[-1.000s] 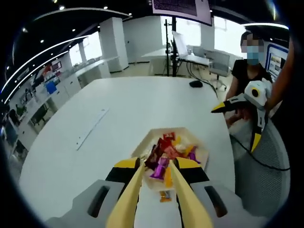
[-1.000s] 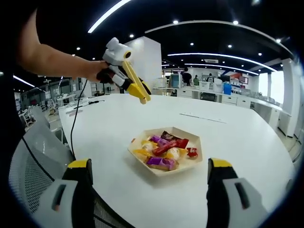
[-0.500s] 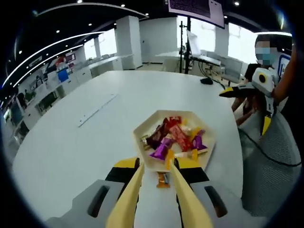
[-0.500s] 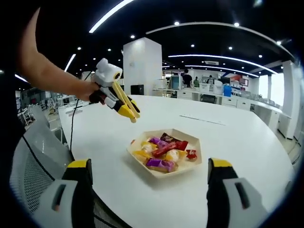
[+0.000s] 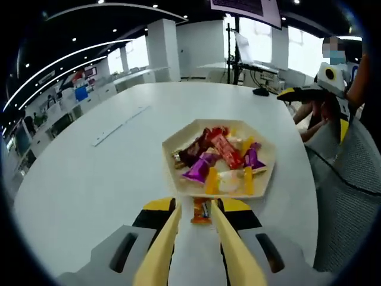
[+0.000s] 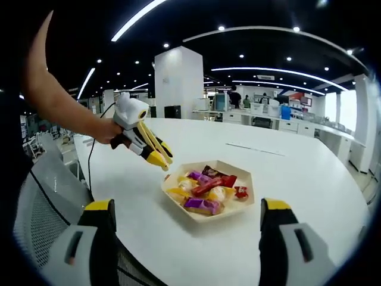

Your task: Place the target food into the container with the food tongs after gripping and lifting it, then release it inside without dropping or visibly crushing the food.

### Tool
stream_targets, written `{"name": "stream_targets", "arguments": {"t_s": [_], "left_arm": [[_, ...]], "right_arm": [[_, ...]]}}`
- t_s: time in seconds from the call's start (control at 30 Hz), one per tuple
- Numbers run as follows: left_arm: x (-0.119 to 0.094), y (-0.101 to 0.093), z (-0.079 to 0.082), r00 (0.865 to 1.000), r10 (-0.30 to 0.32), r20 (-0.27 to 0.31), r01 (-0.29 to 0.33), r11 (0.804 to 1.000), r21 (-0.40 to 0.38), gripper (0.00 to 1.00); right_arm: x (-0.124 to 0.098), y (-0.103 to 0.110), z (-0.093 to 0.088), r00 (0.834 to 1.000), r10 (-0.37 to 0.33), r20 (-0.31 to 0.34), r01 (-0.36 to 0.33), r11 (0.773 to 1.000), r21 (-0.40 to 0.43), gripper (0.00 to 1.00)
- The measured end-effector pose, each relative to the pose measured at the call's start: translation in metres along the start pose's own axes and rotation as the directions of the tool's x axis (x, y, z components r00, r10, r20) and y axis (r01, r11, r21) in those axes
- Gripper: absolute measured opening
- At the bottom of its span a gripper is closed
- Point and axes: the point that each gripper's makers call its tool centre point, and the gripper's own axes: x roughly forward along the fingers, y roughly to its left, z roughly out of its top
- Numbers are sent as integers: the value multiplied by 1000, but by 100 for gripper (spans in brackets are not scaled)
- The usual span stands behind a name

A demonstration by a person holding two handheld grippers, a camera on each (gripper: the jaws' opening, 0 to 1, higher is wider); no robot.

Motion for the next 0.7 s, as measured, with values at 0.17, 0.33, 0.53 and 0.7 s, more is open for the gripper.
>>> {"name": "stream_targets", "arguments": {"t_s": [0.17, 0.33, 0.53, 0.7], "left_arm": [[8, -1, -6, 1000, 0, -3, 0, 1000, -9, 25], [16, 2, -11, 1000, 10, -6, -10, 1000, -18, 25], [23, -1, -16, 1000, 10, -6, -10, 1000, -9, 24], [24, -3, -16, 1000, 9, 4, -9, 1000, -2, 23]], "right_arm": [[1, 2, -1, 1000, 9, -8, -9, 1000, -3, 100], [1, 2, -2, 1000, 9, -12, -9, 1000, -5, 100], [2, 2, -3, 1000, 10, -20, -10, 1000, -6, 100], [2, 1, -4, 1000, 7, -25, -7, 1000, -4, 100]]}}
